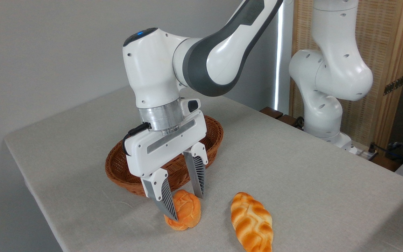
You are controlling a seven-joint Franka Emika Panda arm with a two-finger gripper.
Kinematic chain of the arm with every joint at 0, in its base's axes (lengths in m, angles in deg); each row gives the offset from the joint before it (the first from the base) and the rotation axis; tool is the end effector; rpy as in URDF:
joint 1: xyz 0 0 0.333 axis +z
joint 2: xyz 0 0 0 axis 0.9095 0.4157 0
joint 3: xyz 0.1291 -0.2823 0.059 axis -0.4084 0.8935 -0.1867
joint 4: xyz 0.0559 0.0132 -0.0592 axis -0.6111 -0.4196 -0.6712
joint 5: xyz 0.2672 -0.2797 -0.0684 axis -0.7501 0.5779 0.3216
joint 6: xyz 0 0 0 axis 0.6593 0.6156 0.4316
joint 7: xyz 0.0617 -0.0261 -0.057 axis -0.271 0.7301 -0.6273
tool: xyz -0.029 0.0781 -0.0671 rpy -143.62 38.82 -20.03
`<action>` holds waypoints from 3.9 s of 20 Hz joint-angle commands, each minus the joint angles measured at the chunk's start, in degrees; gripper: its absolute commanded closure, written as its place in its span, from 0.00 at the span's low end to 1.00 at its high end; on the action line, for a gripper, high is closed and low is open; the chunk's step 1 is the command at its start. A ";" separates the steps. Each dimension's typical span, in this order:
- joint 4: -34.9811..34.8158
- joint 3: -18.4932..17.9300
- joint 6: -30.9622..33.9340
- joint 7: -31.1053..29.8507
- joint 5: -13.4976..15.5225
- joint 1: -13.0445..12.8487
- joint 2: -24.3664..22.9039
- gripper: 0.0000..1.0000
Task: Put bread into the basket
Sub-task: 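Lower the gripper fingers around the round bun and close them, then lift the gripped bun and carry it over the wicker basket, then lower the bun into the basket and open the gripper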
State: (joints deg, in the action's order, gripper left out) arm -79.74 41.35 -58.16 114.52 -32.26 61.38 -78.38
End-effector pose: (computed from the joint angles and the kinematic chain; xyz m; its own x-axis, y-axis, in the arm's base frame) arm 0.5518 -0.0120 0.4189 -0.5187 -0.8299 -0.2053 -0.8528 0.5192 0.0561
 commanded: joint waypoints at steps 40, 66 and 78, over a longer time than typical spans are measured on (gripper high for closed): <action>9.12 -4.66 7.86 -6.72 6.40 0.46 -3.75 0.75; 11.50 9.66 12.72 -71.00 20.12 -3.15 -2.27 0.67; 10.45 9.66 12.10 -69.94 19.42 -3.15 -1.21 0.43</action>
State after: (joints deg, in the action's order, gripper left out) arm -68.64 51.26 -45.51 44.18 -13.18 58.30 -79.22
